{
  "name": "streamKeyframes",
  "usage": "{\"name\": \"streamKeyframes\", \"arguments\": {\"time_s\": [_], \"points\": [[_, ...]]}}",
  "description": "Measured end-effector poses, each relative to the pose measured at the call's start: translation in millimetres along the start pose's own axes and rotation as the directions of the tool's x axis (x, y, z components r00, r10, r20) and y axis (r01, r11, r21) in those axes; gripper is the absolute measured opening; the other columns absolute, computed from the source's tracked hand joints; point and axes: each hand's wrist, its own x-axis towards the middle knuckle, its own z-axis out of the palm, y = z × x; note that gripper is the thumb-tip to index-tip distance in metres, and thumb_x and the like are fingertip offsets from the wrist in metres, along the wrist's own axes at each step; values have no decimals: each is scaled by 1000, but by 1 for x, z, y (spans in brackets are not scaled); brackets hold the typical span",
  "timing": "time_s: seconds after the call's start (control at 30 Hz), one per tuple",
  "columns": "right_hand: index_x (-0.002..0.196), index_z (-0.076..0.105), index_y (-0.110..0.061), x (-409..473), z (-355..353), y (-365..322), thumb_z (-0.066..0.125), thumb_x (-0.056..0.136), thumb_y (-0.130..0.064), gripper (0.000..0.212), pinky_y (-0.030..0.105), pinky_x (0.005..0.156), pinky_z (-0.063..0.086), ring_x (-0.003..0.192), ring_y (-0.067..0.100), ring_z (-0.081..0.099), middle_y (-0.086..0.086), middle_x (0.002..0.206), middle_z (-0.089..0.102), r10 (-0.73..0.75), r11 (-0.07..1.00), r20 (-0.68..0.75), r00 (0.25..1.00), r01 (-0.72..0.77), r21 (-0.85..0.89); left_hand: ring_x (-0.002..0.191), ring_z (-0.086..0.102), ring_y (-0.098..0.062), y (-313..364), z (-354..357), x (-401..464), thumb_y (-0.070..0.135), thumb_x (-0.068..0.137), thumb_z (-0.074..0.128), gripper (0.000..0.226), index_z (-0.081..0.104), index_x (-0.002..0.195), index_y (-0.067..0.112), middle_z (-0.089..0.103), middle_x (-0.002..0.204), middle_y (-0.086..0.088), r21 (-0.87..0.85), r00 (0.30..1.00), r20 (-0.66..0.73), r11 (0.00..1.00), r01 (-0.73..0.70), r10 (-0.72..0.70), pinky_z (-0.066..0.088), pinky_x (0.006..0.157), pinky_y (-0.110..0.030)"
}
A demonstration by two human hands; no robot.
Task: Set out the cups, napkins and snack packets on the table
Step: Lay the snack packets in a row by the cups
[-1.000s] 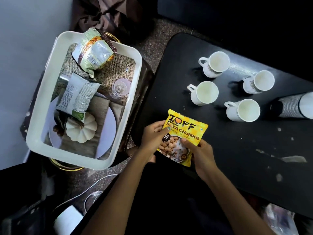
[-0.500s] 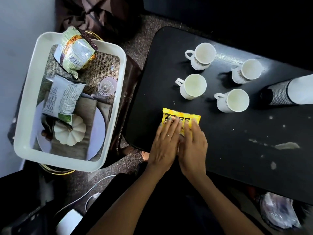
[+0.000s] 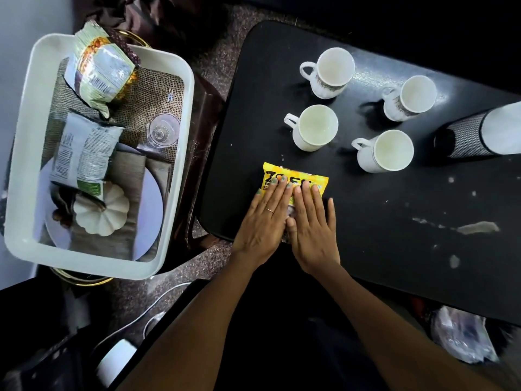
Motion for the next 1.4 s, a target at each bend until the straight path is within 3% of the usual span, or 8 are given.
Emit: {"name": "streamKeyframes", "arguments": {"time_s": [0.27, 0.47, 0.57, 0.8, 0.97, 1.17, 1.3, 1.4], "points": [[150, 5, -16, 7, 1, 1, 9, 100, -41, 56, 44, 119, 4, 147, 16, 3, 1, 159, 4, 3, 1000, -56, 998, -2, 21, 145, 18, -25, -3, -4, 7, 23, 96, 23, 55, 17, 148, 8, 20, 157, -11, 50, 1000, 13, 998, -24, 24, 7, 116, -40], [150, 5, -18, 14, -6, 1, 12, 99, -40, 57, 42, 120, -1, 147, 15, 3, 0, 159, 3, 18, 999, -51, 999, -19, -33, 148, -4, -20, -5, -6, 14, 27, 96, 11, 58, -2, 151, 13, -2, 161, -5, 29, 997, 67, 999, -26, 24, -10, 117, -36], [151, 7, -20, 12, -14, -1, 13, 98, -44, 59, 40, 118, -7, 148, 16, 1, 1, 160, 4, 35, 998, -64, 997, -38, -43, 149, -3, -19, -7, -11, 15, 30, 96, 12, 58, 0, 151, 15, -2, 161, -2, 27, 998, 51, 999, -35, 33, -15, 115, -36], [146, 30, -12, 11, -45, -31, 25, 96, -37, 56, 37, 116, 10, 145, 22, 15, 9, 157, 23, 4, 989, -204, 979, 26, 144, 145, 23, -25, -14, -43, -6, 21, 96, 28, 52, 32, 146, 10, 32, 154, -5, -209, 978, -199, 978, 14, -56, 13, 119, -42], [136, 47, -8, 30, -65, -96, 41, 91, -13, 45, 40, 114, 22, 138, 27, 35, 11, 146, 42, -93, 937, -282, 955, 180, 299, 137, 40, -22, -27, -72, -24, 14, 97, 30, 46, 44, 139, 5, 46, 145, -8, -410, 878, -399, 908, 87, -264, 32, 114, -38], [130, 53, -2, 56, -82, -166, 40, 91, -11, 42, 40, 108, 32, 132, 30, 44, 14, 140, 50, -239, 870, -295, 925, 339, 357, 127, 47, -19, -72, -107, -38, -2, 90, 40, 43, 53, 131, 1, 56, 134, -14, -431, 636, -636, 885, 177, -437, 38, 108, -33], [127, 55, 0, 73, -82, -206, 39, 92, -17, 42, 41, 102, 39, 123, 34, 51, 20, 132, 55, -375, 822, -238, 896, 440, 362, 130, 47, -28, -113, -121, -45, 8, 94, 40, 42, 50, 135, 6, 52, 140, -13, -381, 565, -639, 853, 357, -522, 34, 109, -47], [133, 47, -3, 85, -73, -229, 46, 93, -11, 41, 43, 100, 42, 122, 31, 51, 16, 133, 52, -387, 786, -93, 918, 381, 487, 137, 39, -31, -139, -121, -51, 17, 95, 47, 46, 45, 140, 13, 41, 148, -10, -336, 515, -580, 761, 555, -632, 28, 111, -53]]}}
